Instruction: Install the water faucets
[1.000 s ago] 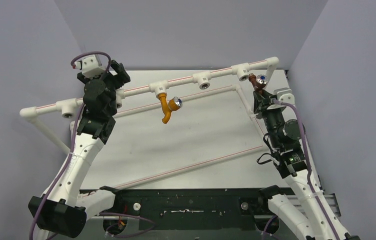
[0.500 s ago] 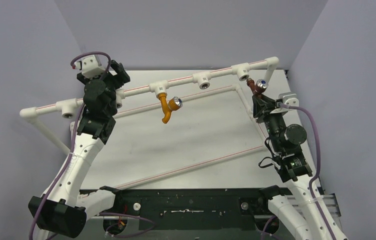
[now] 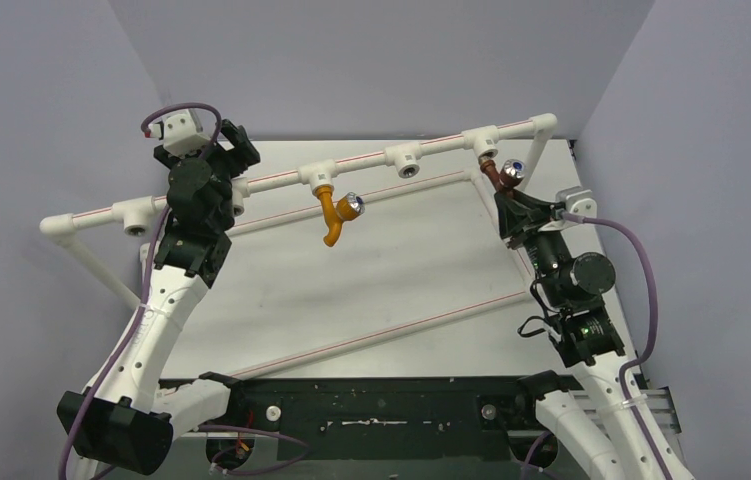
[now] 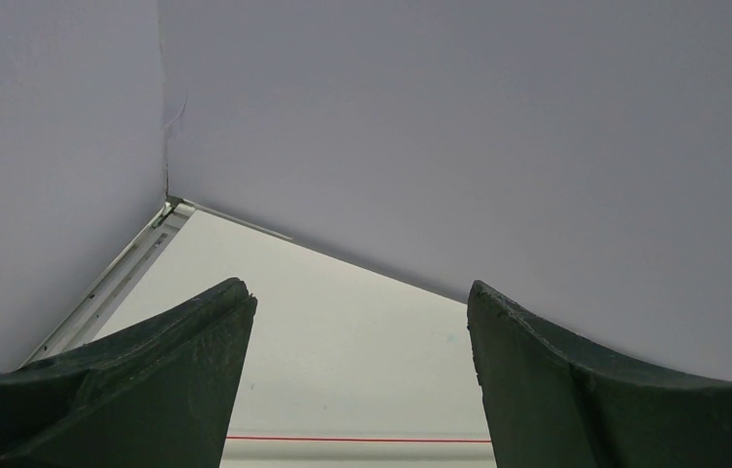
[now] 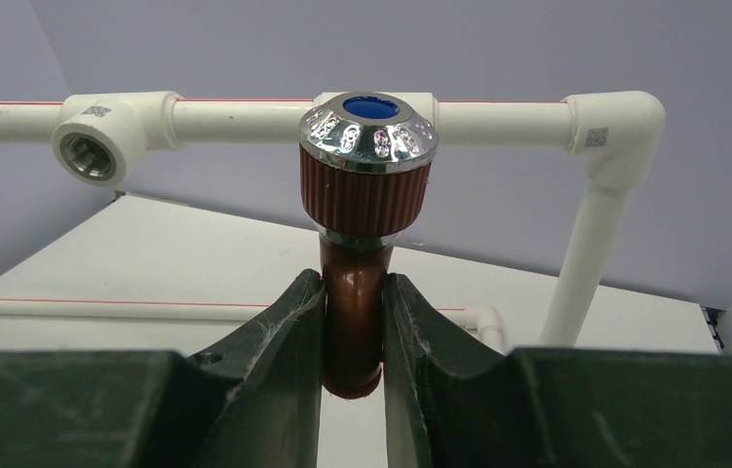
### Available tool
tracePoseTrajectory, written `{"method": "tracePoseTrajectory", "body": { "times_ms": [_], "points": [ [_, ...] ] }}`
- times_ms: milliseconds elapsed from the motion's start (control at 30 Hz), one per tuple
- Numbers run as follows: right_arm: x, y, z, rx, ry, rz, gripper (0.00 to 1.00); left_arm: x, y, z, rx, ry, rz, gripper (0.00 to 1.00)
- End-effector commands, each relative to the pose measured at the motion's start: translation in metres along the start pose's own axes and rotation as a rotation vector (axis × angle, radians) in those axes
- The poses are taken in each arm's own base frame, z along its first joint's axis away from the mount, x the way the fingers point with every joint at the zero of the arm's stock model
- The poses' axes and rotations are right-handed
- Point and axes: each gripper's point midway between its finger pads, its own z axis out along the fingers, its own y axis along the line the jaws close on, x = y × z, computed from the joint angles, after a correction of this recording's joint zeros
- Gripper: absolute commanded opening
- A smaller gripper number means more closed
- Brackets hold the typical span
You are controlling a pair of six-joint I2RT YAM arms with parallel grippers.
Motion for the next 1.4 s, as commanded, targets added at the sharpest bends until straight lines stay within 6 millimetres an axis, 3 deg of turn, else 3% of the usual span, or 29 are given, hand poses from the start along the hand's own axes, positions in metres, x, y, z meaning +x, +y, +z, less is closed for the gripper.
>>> {"method": "tracePoseTrajectory", "body": {
  "times_ms": [0,500,1000,1367],
  "points": [
    [-0.035,-0.002,0.005,0.014,-0.118,-0.006,0.0,0.113,0.033,-0.014,-0.07,0.341,0.182,0.78],
    [-0.041,-0.008,0.006,0.047,-0.151,-0.038,0.0,0.114,0.031,-0.014,-0.06,0.345,0.179,0.78],
    [-0.02,-0.007,0.016,0.036,-0.118,0.003,0.0,0.114,0.03,-0.015,-0.05,0.347,0.177,0.78],
    [-0.002,-0.005,0.022,0.062,-0.086,0.217,0.0,0.116,0.029,-0.014,-0.048,0.351,0.177,0.78]
  ]
}}
